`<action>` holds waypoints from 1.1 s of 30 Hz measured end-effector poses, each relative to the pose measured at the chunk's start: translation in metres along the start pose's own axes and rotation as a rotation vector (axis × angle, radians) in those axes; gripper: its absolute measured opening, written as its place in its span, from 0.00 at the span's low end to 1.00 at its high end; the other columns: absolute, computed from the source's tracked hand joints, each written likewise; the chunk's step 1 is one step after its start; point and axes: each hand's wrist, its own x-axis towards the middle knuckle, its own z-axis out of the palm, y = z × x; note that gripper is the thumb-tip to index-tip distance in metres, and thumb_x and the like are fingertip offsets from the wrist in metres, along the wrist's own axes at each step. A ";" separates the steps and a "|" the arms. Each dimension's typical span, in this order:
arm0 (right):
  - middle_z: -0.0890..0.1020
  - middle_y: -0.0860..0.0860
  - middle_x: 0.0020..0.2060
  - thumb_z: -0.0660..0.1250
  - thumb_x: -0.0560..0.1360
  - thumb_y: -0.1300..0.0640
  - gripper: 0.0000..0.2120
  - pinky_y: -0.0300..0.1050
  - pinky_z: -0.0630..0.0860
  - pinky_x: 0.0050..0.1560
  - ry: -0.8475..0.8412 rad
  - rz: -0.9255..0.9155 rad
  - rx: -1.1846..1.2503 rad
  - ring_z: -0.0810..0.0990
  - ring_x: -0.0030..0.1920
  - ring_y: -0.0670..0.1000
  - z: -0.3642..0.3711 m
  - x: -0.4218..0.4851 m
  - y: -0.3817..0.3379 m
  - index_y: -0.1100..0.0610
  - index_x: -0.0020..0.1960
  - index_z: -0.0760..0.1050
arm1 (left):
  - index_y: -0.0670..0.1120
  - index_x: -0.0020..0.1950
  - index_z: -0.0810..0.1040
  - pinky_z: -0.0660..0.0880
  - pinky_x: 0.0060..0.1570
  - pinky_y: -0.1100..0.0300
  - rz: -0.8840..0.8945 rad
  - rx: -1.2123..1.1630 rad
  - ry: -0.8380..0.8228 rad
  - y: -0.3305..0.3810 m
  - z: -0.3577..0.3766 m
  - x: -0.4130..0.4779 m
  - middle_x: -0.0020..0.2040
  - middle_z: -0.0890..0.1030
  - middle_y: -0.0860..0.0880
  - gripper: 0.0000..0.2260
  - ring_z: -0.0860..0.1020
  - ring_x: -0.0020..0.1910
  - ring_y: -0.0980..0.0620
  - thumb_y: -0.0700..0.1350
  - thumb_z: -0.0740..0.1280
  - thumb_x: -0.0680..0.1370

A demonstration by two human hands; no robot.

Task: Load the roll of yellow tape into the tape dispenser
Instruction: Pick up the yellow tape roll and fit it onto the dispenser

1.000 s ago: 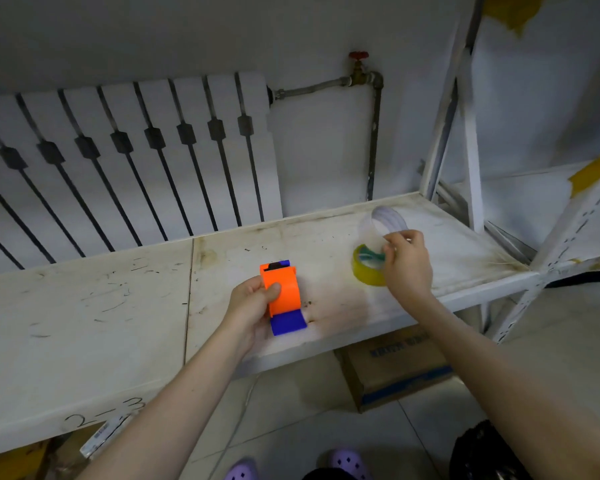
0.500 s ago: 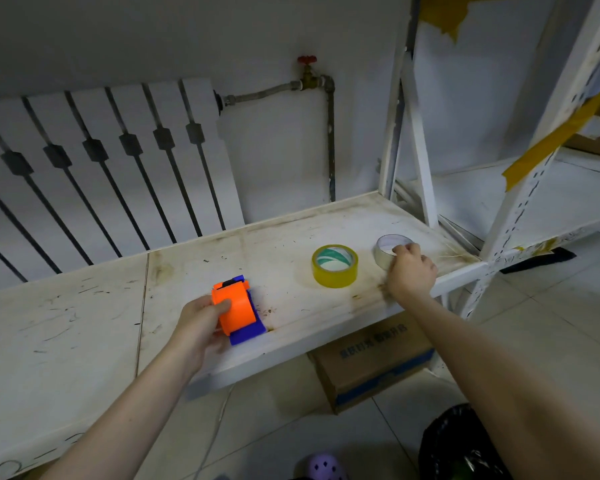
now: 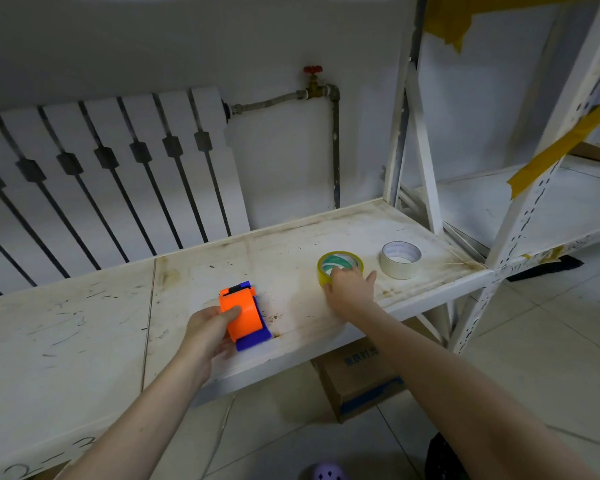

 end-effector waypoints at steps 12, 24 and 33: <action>0.72 0.53 0.32 0.61 0.76 0.61 0.07 0.41 0.65 0.34 0.165 -0.007 1.139 0.69 0.34 0.49 -0.041 -0.044 -0.047 0.59 0.40 0.73 | 0.43 0.57 0.75 0.75 0.31 0.58 0.095 -0.196 -0.073 0.019 -0.019 -0.008 0.42 0.80 0.48 0.08 0.78 0.39 0.51 0.38 0.64 0.78; 0.78 0.53 0.41 0.60 0.79 0.57 0.08 0.47 0.75 0.47 -0.007 0.003 1.565 0.77 0.44 0.51 -0.069 -0.110 -0.108 0.55 0.42 0.74 | 0.42 0.54 0.80 0.75 0.47 0.62 0.397 -0.139 -0.127 0.022 -0.037 -0.033 0.47 0.83 0.46 0.08 0.81 0.45 0.52 0.36 0.66 0.76; 0.80 0.54 0.46 0.60 0.79 0.56 0.06 0.57 0.75 0.55 -0.033 -0.068 1.592 0.78 0.51 0.56 -0.065 -0.128 -0.120 0.52 0.45 0.75 | 0.46 0.52 0.80 0.77 0.39 0.71 0.540 -0.085 -0.135 0.017 -0.039 -0.051 0.47 0.83 0.50 0.07 0.81 0.47 0.55 0.37 0.66 0.77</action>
